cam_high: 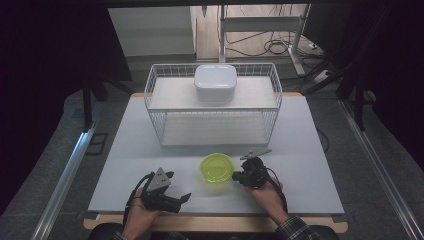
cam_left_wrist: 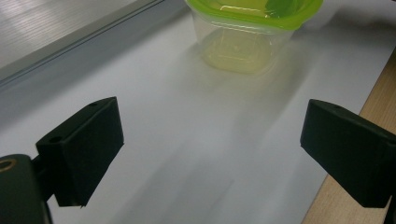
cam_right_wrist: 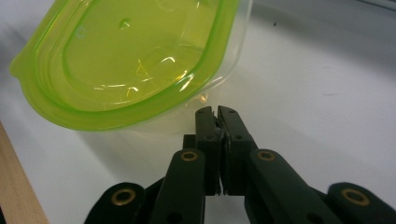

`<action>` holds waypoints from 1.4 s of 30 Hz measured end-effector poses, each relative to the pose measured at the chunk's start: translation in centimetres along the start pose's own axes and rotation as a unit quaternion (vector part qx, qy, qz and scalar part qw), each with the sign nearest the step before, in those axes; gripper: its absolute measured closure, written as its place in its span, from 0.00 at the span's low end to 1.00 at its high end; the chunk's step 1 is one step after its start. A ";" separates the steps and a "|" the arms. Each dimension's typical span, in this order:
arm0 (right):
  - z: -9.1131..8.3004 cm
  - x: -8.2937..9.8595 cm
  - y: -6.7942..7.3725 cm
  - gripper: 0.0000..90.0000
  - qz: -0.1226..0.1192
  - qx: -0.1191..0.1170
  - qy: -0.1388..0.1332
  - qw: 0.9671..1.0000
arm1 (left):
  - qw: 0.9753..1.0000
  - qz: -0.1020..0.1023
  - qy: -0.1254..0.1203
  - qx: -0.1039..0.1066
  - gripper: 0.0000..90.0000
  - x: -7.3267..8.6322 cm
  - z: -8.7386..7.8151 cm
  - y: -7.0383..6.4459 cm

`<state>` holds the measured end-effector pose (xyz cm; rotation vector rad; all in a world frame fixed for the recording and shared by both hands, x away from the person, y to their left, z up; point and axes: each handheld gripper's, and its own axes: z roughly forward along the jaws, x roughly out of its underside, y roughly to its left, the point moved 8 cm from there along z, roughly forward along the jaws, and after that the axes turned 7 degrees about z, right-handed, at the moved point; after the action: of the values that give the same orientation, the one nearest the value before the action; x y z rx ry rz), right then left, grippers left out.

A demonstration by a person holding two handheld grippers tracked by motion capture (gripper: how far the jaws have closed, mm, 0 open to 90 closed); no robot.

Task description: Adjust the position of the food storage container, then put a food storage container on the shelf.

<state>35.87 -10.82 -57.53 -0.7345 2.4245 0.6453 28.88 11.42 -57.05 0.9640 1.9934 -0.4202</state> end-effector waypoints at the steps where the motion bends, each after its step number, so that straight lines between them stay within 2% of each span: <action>1: -0.1 0.0 -0.1 0.96 0.000 0.002 -0.002 1.000 | 1.000 0.000 0.000 0.001 0.06 0.0 0.0 0.0; 3: -0.3 0.0 -0.4 0.94 -0.002 0.010 -0.008 1.000 | 1.000 -0.001 0.002 0.002 0.06 0.0 0.0 0.0; 6: -1.0 -0.1 -0.8 0.85 -0.007 0.017 -0.014 1.000 | 1.000 -0.004 0.006 0.007 0.06 0.1 0.0 0.0; 11: -2.2 -0.3 -1.1 0.68 -0.040 0.047 -0.027 0.998 | 1.000 -0.001 0.012 0.006 0.07 0.2 -0.2 0.1; 14: -2.8 -0.2 -1.7 0.58 -0.050 0.055 -0.031 0.997 | 1.000 -0.001 0.015 0.003 0.07 0.3 -0.3 0.2; 21: -3.9 -0.5 -2.9 0.30 -0.056 0.053 -0.063 0.995 | 1.000 0.000 0.021 -0.003 0.07 0.5 -0.4 0.5; 26: -4.0 -0.4 -3.4 0.16 -0.063 0.061 -0.073 0.993 | 1.000 0.007 0.023 -0.013 0.06 0.6 -0.4 0.6; 33: -3.8 0.0 -3.1 0.07 -0.068 0.047 -0.074 0.994 | 1.000 0.008 0.022 -0.016 0.05 0.6 -0.4 0.7; 38: -3.7 0.0 -2.8 0.04 -0.066 0.032 -0.072 0.995 | 1.000 0.010 0.022 -0.016 0.05 0.6 -0.3 0.6; 42: -3.8 -0.1 -2.8 0.03 -0.065 0.033 -0.074 0.995 | 1.000 0.011 0.023 -0.014 0.05 0.7 -0.2 0.6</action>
<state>36.41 -15.00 -55.44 -0.7810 2.2316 0.5464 28.96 12.25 -57.44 0.9849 2.0238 -0.3606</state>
